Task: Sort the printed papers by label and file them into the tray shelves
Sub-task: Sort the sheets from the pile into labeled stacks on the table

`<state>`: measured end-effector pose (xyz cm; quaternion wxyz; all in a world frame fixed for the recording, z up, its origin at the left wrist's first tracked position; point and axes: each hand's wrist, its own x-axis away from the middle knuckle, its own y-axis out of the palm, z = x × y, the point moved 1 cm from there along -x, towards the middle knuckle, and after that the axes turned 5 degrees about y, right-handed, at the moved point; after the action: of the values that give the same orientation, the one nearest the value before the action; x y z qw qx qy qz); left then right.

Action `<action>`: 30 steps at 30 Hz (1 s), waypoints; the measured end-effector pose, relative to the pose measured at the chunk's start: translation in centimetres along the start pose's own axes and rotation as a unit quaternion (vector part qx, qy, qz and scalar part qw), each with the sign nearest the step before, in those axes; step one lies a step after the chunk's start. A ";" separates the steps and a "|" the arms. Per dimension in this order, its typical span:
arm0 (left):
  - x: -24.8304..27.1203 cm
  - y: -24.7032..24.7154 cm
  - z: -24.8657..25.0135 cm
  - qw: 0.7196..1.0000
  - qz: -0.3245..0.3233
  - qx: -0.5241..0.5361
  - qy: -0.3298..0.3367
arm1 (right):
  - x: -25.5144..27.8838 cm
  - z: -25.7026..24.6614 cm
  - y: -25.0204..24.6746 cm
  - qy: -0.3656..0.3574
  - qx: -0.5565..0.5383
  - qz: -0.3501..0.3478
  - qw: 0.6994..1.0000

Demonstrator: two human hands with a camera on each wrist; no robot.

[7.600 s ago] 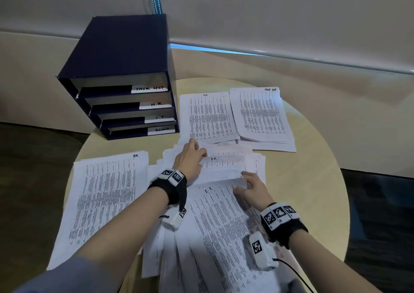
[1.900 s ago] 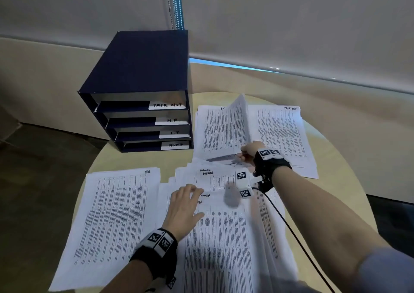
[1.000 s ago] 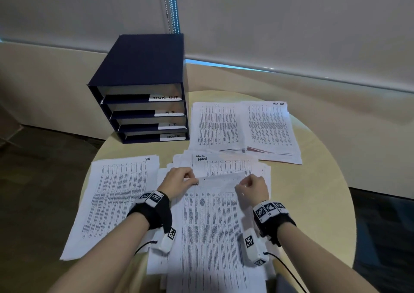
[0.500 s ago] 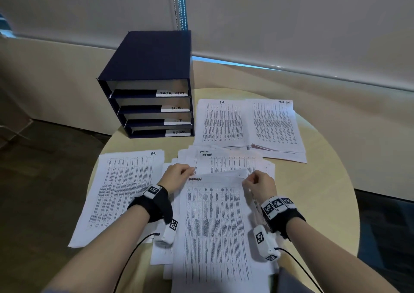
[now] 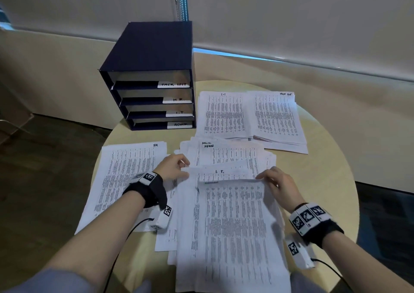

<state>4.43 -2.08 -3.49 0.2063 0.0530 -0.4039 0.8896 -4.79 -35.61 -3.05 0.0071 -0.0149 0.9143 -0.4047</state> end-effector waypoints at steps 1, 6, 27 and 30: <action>0.0 0.2 0.1 1.000 -0.005 -0.026 0.013 | 0.1 -0.1 0.2 0.006 -0.002 -0.003 1.000; 0.2 1.3 1.1 0.989 -0.028 -0.130 0.067 | 0.7 -1.0 2.0 0.029 0.026 -0.053 0.998; -1.2 0.7 2.0 0.997 -0.067 0.040 0.005 | -1.5 -5.4 4.3 -0.049 0.148 -0.178 0.972; -1.5 0.4 1.9 0.997 -0.064 0.036 0.016 | 0.1 -4.9 4.3 -0.090 0.149 -0.173 0.969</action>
<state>5.45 -4.22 -2.86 0.2672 0.0723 -0.3646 0.8891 -5.05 -29.08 -2.90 0.0216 -0.2078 0.8228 -0.5285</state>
